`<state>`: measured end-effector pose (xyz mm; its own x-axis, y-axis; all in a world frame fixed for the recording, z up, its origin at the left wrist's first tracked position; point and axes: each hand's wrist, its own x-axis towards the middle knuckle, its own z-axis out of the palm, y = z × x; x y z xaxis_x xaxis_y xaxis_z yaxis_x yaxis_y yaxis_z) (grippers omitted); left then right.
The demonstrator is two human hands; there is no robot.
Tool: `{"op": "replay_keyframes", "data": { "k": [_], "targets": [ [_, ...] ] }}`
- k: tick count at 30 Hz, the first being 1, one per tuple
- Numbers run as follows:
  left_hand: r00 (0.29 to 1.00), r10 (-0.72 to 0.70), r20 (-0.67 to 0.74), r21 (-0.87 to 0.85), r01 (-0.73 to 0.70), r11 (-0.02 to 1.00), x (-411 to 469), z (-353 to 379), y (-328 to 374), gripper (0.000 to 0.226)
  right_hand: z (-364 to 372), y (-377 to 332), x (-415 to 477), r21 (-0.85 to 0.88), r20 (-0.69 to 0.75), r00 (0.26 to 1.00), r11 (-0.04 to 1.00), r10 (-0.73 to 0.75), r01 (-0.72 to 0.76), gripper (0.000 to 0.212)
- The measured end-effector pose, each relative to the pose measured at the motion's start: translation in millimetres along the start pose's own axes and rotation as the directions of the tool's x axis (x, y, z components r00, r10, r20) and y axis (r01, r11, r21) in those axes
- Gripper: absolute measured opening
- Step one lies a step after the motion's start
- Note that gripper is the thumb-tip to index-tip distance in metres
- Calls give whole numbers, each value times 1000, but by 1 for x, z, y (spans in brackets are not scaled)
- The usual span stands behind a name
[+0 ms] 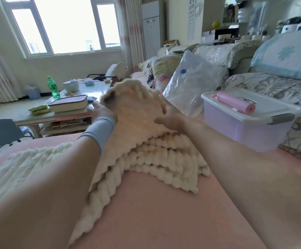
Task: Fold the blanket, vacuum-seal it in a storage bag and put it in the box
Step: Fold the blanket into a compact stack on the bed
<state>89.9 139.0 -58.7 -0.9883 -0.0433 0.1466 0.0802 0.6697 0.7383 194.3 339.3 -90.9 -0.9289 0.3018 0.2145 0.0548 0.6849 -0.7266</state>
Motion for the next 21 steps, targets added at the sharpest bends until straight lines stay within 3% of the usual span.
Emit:
{"op": "replay_keyframes", "data": {
  "k": [2,4,5,8,10,12,13,15,18,19,21],
  "targets": [
    [991,105,77,156,-116,981,-10,7,-7,83,6,12,-7,-228,-4,998,972,58,-57,78],
    [948,259,183,144,-286,947,-30,31,-15,77,22,35,-27,-355,78,984,926,163,-125,41],
    [911,329,248,117,-365,924,-41,44,-19,69,31,49,-40,-402,145,968,906,206,-132,34],
    [749,433,501,183,-581,793,-80,82,-33,49,53,87,-84,-524,328,873,839,361,-150,56],
    [668,359,652,251,-637,729,-98,105,-46,41,61,110,-105,-683,279,891,726,357,-77,69],
    [615,300,729,290,-675,678,-110,121,-58,41,59,125,-110,-775,209,928,631,307,-35,52],
    [599,291,746,293,-688,663,-114,127,-65,46,55,127,-109,-762,166,938,644,306,-75,38],
    [577,325,749,282,-723,631,-119,140,-76,67,49,123,-103,-558,41,955,799,294,-222,23],
    [563,452,692,298,-792,532,-125,158,-79,99,40,113,-88,-220,-267,953,954,141,-203,18],
    [563,474,677,316,-804,504,-127,165,-78,98,38,112,-84,-192,-336,932,958,137,-211,18],
    [558,474,681,360,-819,446,-130,182,-75,77,32,118,-79,-304,-340,905,881,255,-362,24]
  ]
}}
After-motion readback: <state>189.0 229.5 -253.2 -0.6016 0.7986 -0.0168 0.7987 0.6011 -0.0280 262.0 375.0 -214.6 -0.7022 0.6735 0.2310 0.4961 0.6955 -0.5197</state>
